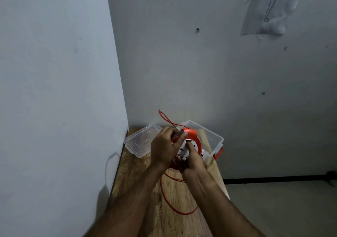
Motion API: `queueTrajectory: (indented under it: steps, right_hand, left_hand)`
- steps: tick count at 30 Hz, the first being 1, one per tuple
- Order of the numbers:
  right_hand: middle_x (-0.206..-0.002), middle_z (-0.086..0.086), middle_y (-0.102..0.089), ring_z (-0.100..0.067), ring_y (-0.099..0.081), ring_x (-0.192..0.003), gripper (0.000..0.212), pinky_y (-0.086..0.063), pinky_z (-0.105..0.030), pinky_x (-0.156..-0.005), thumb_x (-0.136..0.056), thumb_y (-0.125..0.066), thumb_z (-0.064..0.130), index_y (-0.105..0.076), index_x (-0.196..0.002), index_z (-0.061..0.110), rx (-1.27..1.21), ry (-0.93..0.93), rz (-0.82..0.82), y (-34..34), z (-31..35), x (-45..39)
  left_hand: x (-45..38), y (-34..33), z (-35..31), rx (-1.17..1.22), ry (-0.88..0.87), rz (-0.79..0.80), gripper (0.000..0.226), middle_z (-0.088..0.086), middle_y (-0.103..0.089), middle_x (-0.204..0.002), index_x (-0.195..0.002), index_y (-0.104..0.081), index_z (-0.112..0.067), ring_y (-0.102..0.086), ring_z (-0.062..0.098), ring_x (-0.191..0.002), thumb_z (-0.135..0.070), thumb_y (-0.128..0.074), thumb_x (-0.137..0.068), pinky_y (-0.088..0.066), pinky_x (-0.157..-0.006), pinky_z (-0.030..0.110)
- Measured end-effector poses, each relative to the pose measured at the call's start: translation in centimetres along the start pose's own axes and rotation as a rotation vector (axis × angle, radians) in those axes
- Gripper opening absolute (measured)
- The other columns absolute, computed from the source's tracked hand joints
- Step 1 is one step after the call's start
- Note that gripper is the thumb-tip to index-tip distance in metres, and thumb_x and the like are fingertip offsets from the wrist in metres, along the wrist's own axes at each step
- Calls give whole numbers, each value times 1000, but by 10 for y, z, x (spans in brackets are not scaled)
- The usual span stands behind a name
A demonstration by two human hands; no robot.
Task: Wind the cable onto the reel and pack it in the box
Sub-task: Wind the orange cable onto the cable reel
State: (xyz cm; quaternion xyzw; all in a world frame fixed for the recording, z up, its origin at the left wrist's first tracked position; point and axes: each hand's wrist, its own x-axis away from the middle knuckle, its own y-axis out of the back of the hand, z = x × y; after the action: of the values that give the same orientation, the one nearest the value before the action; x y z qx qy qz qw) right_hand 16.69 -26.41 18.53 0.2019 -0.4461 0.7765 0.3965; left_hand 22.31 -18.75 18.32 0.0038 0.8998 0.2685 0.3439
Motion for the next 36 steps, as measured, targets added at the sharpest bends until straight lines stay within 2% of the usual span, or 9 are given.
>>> queueTrajectory:
  steps: [3,6,9,11,16,24,28,34,36]
  right_hand:
    - [-100,-12,-70,-27,-74,-82,37,-64,-42,-71,-87,-79,29,-56,-107,9,345,229,-18,6,9,15]
    - [-86,1,-72,-17,-74,-75,12,-61,-27,-63,-92,-74,23,-65,-93,15,781,906,83,19,7,26]
    - [-100,-3,-71,-16,-69,-85,25,-59,-27,-70,-82,-81,18,-70,-104,14,1300,1652,180,38,13,18]
    - [-115,-13,-68,-27,-68,-99,33,-61,-38,-77,-79,-78,17,-71,-111,12,1587,1881,257,49,13,5]
    - [-145,-16,-49,-36,-46,-138,50,-45,-54,-107,-80,-65,9,-63,-128,25,1887,1894,513,62,24,-13]
    - [-135,-13,-56,-32,-54,-126,29,-41,-51,-101,-92,-66,37,-69,-119,30,1853,1946,437,56,29,-18]
    - [-117,-13,-61,-30,-61,-108,42,-42,-48,-90,-82,-79,40,-69,-121,29,1742,1988,327,49,25,-20]
    - [-104,-6,-74,-22,-70,-91,60,-57,-47,-87,-71,-84,40,-70,-127,24,1431,1536,160,36,13,-5]
    - [-91,0,-78,-11,-71,-73,59,-61,-28,-74,-70,-90,34,-72,-126,24,1273,1404,100,35,5,3]
  left_hand:
    - [-2,1,1,23,32,-6,34,-9,-68,-89,-96,-71,-20,-59,2,-78,-53,-65,-93,-43,-65,10]
    - [-3,2,3,60,51,-22,33,-10,-68,-84,-91,-71,-20,-58,2,-75,-52,-66,-92,-39,-63,8]
    - [-5,4,6,59,67,-27,34,-7,-71,-87,-94,-72,-19,-60,3,-76,-53,-66,-92,-41,-64,8]
    - [-7,5,6,71,80,-26,35,-6,-72,-90,-96,-73,-18,-61,3,-77,-52,-66,-92,-42,-67,7]
    - [-9,7,8,93,83,-2,36,-10,-67,-86,-94,-72,-17,-62,5,-78,-53,-65,-92,-45,-67,11]
    - [-7,1,8,91,19,33,38,-5,-71,-89,-95,-72,-18,-63,5,-80,-55,-66,-91,-53,-68,19]
    - [-9,3,5,70,29,29,34,-8,-67,-84,-90,-70,-20,-61,3,-76,-54,-67,-91,-49,-64,18]
    - [-10,5,-1,105,85,-56,38,-10,-67,-83,-89,-70,-18,-60,3,-74,-56,-64,-91,-43,-64,12]
    - [-10,4,-3,69,54,-50,34,-9,-66,-83,-88,-69,-18,-59,3,-73,-52,-67,-92,-42,-63,11]
